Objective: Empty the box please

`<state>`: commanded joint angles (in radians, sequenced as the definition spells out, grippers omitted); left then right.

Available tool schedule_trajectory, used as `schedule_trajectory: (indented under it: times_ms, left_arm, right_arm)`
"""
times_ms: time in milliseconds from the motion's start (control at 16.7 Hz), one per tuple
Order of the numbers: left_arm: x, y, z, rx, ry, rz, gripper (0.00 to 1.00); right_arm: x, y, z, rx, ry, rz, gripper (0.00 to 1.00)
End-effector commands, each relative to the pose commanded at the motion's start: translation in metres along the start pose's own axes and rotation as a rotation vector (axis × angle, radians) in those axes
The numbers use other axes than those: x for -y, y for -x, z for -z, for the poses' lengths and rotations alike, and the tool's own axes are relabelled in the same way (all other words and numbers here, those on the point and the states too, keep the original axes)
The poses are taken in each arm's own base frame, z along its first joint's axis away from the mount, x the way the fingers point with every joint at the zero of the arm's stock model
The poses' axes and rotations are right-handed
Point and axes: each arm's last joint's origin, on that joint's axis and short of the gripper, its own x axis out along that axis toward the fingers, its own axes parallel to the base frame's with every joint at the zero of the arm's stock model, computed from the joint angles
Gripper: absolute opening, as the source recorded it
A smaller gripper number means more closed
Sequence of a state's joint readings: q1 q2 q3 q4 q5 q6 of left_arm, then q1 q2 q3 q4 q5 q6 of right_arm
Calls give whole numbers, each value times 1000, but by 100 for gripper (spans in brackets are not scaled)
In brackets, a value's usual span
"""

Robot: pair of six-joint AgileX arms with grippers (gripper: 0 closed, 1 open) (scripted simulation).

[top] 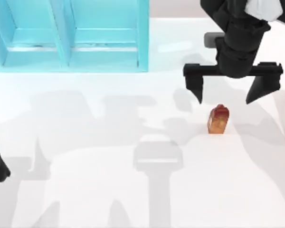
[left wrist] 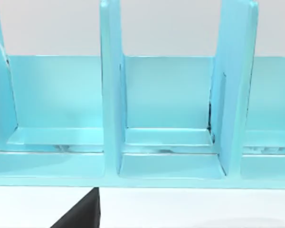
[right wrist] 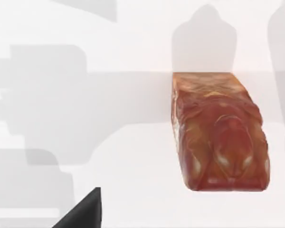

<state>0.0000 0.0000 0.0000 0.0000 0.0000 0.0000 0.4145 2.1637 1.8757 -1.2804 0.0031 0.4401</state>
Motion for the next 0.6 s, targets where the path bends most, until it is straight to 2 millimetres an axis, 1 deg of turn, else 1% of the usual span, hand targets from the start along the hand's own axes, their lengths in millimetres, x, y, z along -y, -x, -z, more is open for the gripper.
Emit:
schedule_trajectory:
  times_ms: [120,180,240,300,360,420,600]
  left_arm:
    - [0,0,0,0,0,0,100]
    - [0,0,0,0,0,0,100]
    - [0,0,0,0,0,0,100]
    - [0,0,0,0,0,0,100]
    - [0,0,0,0,0,0,100]
    - [0,0,0,0,0,0,100]
    - [0,0,0,0,0,0,100]
  right_arm:
    - [0,-2,-1,-2,1,1,100]
    - [4,0,-3,2,-1,-4,100]
    - [12,4,-6,10,-4,-12,100]
    - [24,8,-11,18,-9,-18,100]
    - [40,11,-16,23,-15,-22,100]
    - [60,13,-21,21,-22,-23,100]
    - [131,17,-31,-6,-25,-22,100]
